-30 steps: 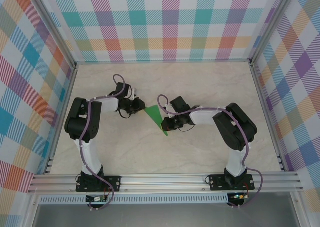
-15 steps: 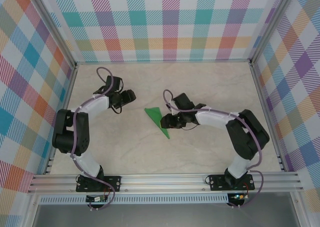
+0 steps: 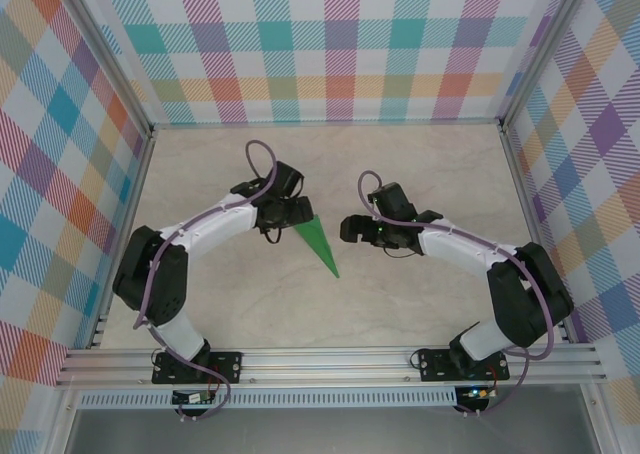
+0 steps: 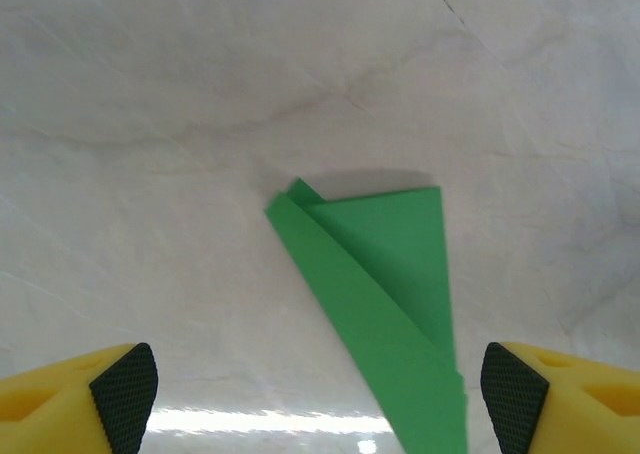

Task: Fold a paper plane with a square sheet of paper (pick it up from the middle)
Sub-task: Turn over the paper plane at the top-center of the table.

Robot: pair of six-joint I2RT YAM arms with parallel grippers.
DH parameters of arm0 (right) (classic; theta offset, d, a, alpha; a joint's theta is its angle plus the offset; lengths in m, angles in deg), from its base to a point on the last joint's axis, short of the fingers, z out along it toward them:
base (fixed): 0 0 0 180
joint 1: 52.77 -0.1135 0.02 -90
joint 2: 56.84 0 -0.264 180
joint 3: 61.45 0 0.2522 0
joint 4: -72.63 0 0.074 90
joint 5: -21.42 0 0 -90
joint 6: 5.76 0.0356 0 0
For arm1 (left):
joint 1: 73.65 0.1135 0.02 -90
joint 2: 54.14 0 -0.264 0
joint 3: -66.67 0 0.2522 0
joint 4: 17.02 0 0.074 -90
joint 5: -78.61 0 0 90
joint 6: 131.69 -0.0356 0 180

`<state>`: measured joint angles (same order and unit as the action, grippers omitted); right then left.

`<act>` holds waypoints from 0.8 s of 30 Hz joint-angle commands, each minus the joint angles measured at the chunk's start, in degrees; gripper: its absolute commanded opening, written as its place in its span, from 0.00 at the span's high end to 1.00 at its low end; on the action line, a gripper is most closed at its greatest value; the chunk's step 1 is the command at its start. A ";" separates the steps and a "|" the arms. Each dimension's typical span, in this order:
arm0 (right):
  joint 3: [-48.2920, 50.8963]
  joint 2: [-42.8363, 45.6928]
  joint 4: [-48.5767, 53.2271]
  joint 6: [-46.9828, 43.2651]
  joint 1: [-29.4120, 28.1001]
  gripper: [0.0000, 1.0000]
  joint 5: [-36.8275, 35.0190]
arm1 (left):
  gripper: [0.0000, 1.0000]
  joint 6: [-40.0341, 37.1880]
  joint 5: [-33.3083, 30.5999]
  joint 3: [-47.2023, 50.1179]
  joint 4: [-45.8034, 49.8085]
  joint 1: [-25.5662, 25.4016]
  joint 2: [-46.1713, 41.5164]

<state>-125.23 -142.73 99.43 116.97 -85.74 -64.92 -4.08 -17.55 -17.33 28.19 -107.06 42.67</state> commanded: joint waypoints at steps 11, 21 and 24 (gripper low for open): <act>1.13 -0.14 1.87 1.98 1.33 0.08 -3.16 | 0.29 10.69 -2.67 -11.01 10.39 -7.59 13.33; 0.89 -0.58 2.25 2.34 1.55 0.08 -3.10 | 0.73 11.78 -2.71 -7.63 9.69 -7.61 10.68; 0.80 -0.77 2.36 2.42 1.53 0.08 -2.94 | 0.81 12.04 -2.79 -7.04 9.30 -7.64 10.09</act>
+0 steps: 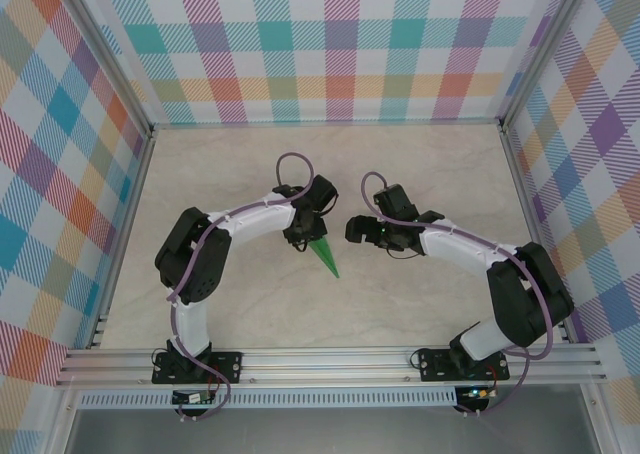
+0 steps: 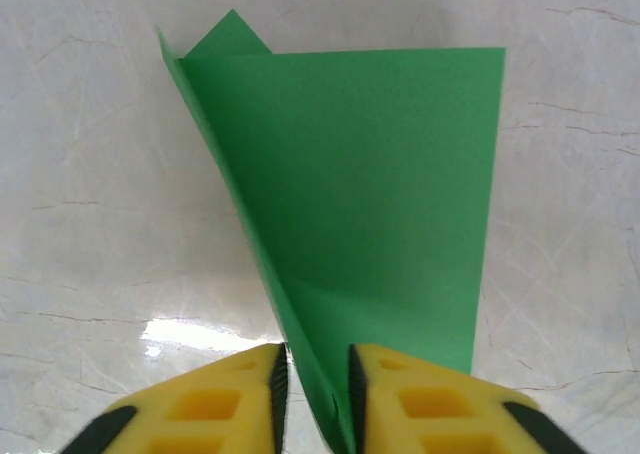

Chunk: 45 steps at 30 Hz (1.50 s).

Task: Fold a paper plane with a square sheet of paper (pick it up from the middle)
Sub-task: Turn over the paper plane at the top-center of the table.

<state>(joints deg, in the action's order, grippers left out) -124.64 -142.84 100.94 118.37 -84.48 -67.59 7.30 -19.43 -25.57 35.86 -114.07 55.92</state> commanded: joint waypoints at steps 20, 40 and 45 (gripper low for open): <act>1.09 7.01 -0.94 5.09 2.88 0.10 2.82 | 1.00 -5.35 21.06 16.26 -33.27 3.83 -16.55; 0.31 2.83 -5.33 3.32 2.48 0.18 13.30 | 1.00 2.81 13.23 36.78 -44.24 8.17 -23.94; -1.64 0.55 -3.95 1.89 1.02 0.21 13.94 | 1.00 3.45 9.27 38.99 -42.27 8.17 -26.24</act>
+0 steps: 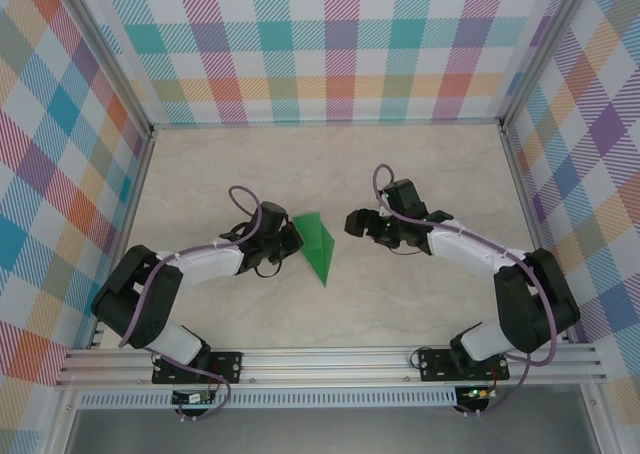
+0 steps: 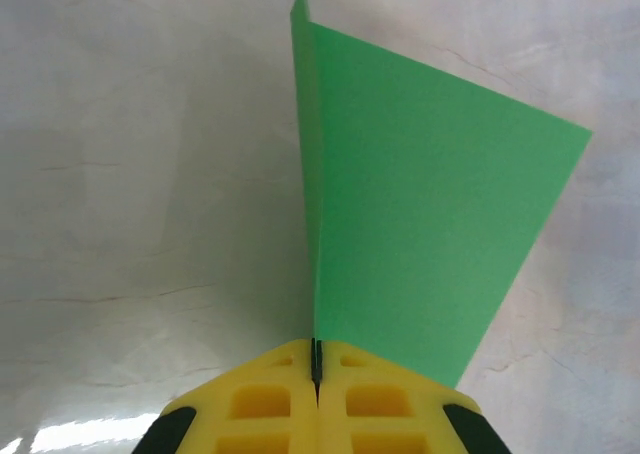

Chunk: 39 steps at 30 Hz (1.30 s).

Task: Fold a paper plane with a square sheet of paper (pick it up from the middle)
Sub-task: Turn over the paper plane at the top-center of the table, then move the paper plane to the top-center of the table.

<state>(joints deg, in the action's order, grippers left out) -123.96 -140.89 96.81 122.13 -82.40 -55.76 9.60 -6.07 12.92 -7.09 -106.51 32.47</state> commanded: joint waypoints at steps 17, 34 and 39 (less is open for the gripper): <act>-15.44 -17.48 4.41 -4.93 -12.20 0.44 2.64 | 1.00 4.13 -11.65 2.47 10.04 0.69 -5.52; -18.92 -18.65 5.29 -6.21 -15.60 0.67 1.47 | 1.00 1.80 -8.60 1.18 8.72 0.87 -4.09; -22.09 -20.78 7.69 -6.41 -16.20 0.67 -2.06 | 1.00 1.88 -8.64 1.22 8.97 0.87 -3.57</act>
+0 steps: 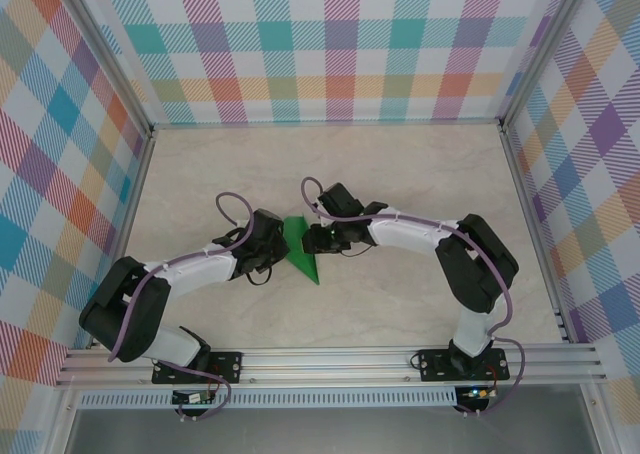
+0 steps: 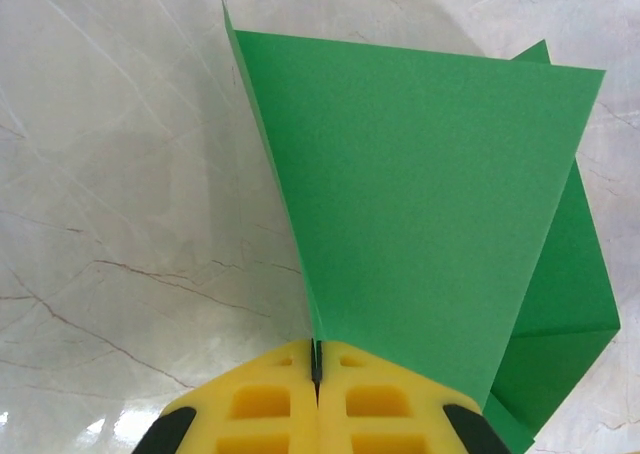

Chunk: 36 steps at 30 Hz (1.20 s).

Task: Fold a paper plane with a square sheet of paper (pick it up from the middle)
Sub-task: Move the paper plane to the top-center of the table.

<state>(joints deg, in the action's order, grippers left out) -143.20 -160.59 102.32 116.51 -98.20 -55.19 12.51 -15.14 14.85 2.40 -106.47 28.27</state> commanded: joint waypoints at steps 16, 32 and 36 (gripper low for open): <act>-4.96 -4.82 4.50 -2.43 -0.63 0.70 -3.15 | 1.00 -1.11 1.17 -0.73 -0.98 0.78 1.36; -2.85 -0.18 4.60 -2.48 -0.87 0.71 -2.64 | 1.00 -1.37 2.07 -1.04 -1.60 0.83 2.10; -3.29 -1.59 4.97 -2.29 -1.26 0.73 -2.69 | 1.00 -1.39 2.12 -1.12 -1.61 0.83 2.34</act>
<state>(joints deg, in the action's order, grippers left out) -146.56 -162.27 106.10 115.00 -98.84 -58.49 12.07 -13.39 14.82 1.11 -106.44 29.82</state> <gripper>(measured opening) 0.277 0.037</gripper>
